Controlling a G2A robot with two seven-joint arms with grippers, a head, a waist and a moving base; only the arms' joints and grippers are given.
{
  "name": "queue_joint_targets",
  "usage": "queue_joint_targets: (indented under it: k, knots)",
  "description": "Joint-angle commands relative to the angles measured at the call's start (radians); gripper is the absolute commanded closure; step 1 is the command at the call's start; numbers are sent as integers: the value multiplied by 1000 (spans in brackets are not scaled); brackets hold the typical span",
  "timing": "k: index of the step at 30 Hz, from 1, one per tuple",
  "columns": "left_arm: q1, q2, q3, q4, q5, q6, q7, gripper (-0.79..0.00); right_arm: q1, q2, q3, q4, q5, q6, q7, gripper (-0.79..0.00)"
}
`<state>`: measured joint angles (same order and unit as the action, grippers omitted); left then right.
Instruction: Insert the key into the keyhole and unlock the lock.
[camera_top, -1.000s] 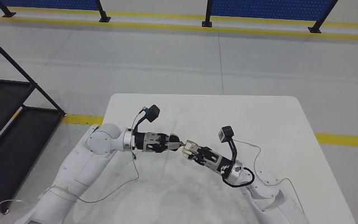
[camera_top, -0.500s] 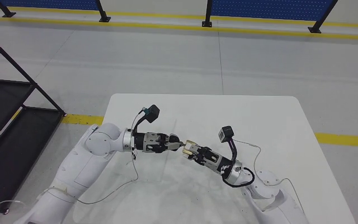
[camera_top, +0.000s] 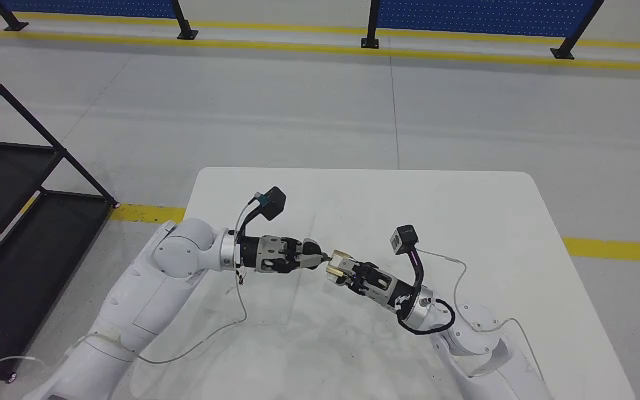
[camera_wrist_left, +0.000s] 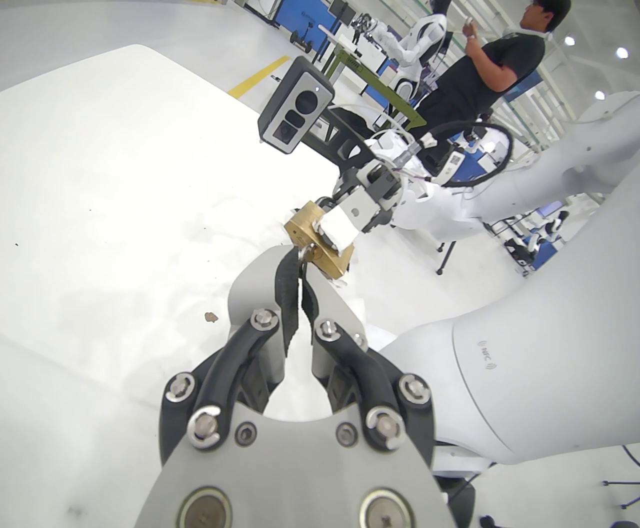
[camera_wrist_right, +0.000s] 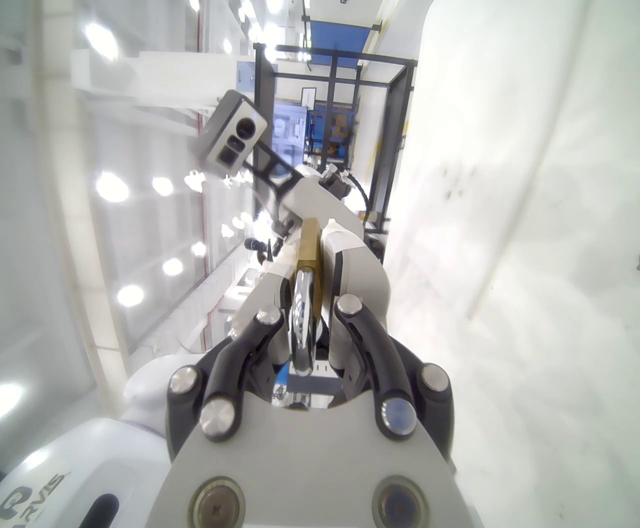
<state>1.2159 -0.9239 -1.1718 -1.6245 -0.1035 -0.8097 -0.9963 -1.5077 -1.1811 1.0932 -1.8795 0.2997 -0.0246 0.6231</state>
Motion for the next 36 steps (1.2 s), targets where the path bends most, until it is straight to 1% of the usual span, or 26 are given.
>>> queue_joint_targets:
  k: [1,22,36]
  knots:
    - [-2,1,3,2,-3,-5,2,0,0,0,0,0,0,0,0,0]
    - [-44,10,44,24,4,-40,26,0,0,0,0,0,0,0,0,0]
    - [-37,18,37,28,43,-69,64,0,0,0,0,0,0,0,0,0]
